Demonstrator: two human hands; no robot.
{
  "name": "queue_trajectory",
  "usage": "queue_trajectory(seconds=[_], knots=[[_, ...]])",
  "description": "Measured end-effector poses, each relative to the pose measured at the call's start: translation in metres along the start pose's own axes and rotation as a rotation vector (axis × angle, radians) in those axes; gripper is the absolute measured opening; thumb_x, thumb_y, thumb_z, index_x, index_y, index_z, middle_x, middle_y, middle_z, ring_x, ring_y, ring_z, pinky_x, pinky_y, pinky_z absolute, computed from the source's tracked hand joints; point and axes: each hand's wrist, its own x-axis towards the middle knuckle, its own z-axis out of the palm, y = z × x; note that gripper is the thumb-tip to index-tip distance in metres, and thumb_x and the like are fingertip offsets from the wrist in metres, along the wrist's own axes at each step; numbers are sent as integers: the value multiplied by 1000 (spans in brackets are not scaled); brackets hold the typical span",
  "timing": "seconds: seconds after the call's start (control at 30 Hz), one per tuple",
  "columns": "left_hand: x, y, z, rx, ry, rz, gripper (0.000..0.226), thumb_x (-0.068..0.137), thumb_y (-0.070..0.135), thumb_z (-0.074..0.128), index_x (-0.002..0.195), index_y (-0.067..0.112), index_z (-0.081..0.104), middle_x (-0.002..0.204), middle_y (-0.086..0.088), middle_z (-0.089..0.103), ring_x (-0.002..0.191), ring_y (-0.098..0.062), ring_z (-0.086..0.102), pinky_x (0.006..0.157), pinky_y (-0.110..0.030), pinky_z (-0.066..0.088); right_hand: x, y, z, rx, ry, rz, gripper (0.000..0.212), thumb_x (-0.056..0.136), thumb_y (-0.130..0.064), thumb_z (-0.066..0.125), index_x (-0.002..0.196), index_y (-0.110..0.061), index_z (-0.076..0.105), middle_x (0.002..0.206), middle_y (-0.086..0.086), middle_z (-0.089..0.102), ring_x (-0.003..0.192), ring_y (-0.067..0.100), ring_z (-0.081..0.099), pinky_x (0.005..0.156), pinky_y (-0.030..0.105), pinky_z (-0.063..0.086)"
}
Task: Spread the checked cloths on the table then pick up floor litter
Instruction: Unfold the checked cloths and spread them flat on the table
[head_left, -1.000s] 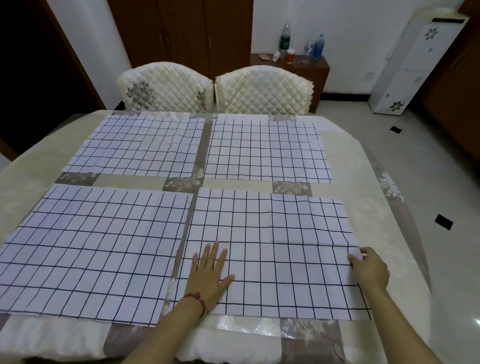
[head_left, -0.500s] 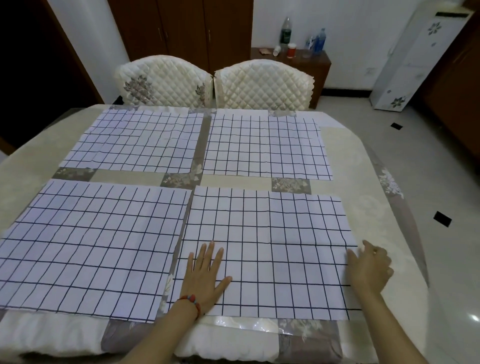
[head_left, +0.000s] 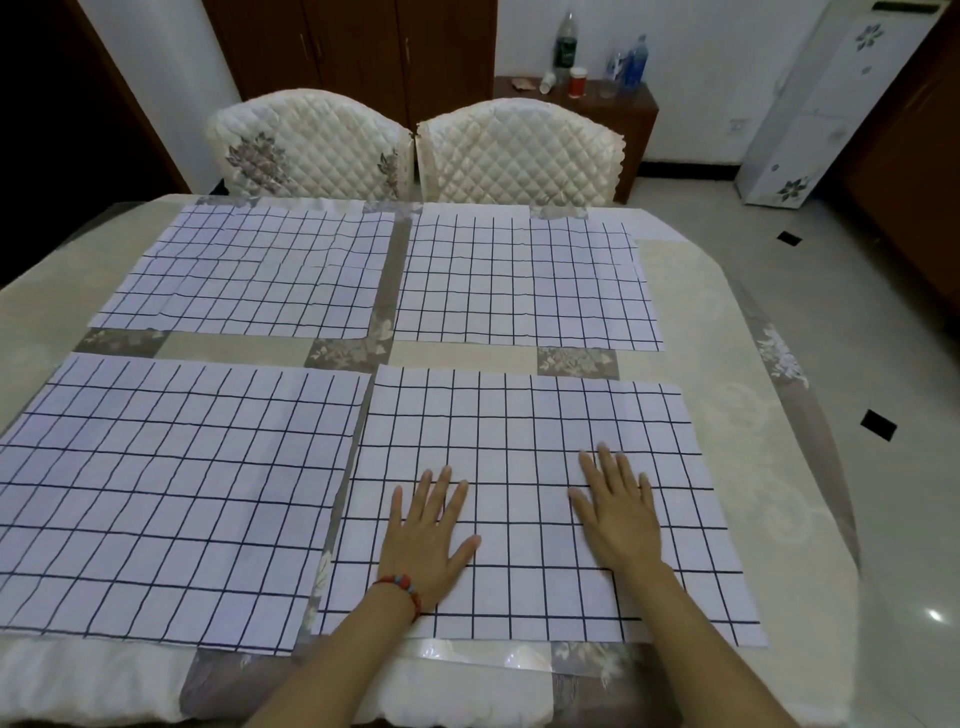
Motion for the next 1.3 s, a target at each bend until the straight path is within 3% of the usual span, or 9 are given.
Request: queue_trajectory(seconds=[0.17,0.27,0.37,0.5,0.67,0.87,1.03,1.2,1.3], knots=[[-1,-1,4,25,3,-22,68,85,61,9,144,28,1,153,3,-5,141,-36,-2,110,-39,-19,7,-7,-10,65,95,217,58,96,-47,21,148,-25,7,159,2,-1,146,20,-8,117,44,-7],[-2,2,-1,95,22,-14,65,87,56,23,141,21,33,149,-5,33,139,-29,27,109,-44,0,19,-44,-6,-30,120,-143,54,97,-42,26,147,-26,13,158,-2,3,146,21,-1,116,41,-7],[-2,-2,5,93,53,-13,65,90,58,17,142,21,29,150,-3,30,143,-19,1,109,-45,2,33,-69,8,-72,-45,-451,54,96,-47,24,146,-32,10,151,-13,-11,146,17,-4,115,36,-13],[1,-5,14,62,73,-31,66,90,59,13,145,23,19,152,-1,20,143,-14,-20,110,-46,2,76,-37,2,-52,-7,-225,55,96,-50,20,147,-32,6,156,-11,-8,146,13,-7,117,39,-8],[1,-5,13,85,61,-21,66,90,59,12,145,23,21,152,-3,26,141,-22,6,111,-47,0,88,-6,-23,63,98,252,56,97,-43,18,148,-21,10,159,4,-1,146,21,-5,118,48,-5],[0,-5,9,48,46,-14,66,90,59,12,145,24,21,152,-3,25,143,-21,-2,111,-48,0,6,-73,18,29,23,-127,56,96,-48,19,146,-31,-3,154,-9,-17,141,11,-22,115,38,-14],[0,-4,9,15,21,-22,68,88,62,6,146,27,-3,154,-1,10,140,-14,-27,111,-46,-9,-9,-64,20,31,38,5,56,96,-49,19,139,-35,-14,152,-12,-18,138,5,-21,116,36,-14],[3,-23,2,-86,19,-103,61,88,59,2,136,31,-24,149,7,-26,144,-19,-19,114,-40,-21,-11,-69,17,25,24,-2,56,96,-48,20,139,-34,-15,153,-12,-18,138,5,-21,118,37,-12],[6,-66,-11,-65,127,-311,60,87,54,-7,141,28,-13,149,7,-20,144,-19,-14,114,-44,-13,-11,-69,16,21,22,3,56,96,-47,19,138,-35,-16,153,-11,-18,138,6,-22,118,38,-11]])
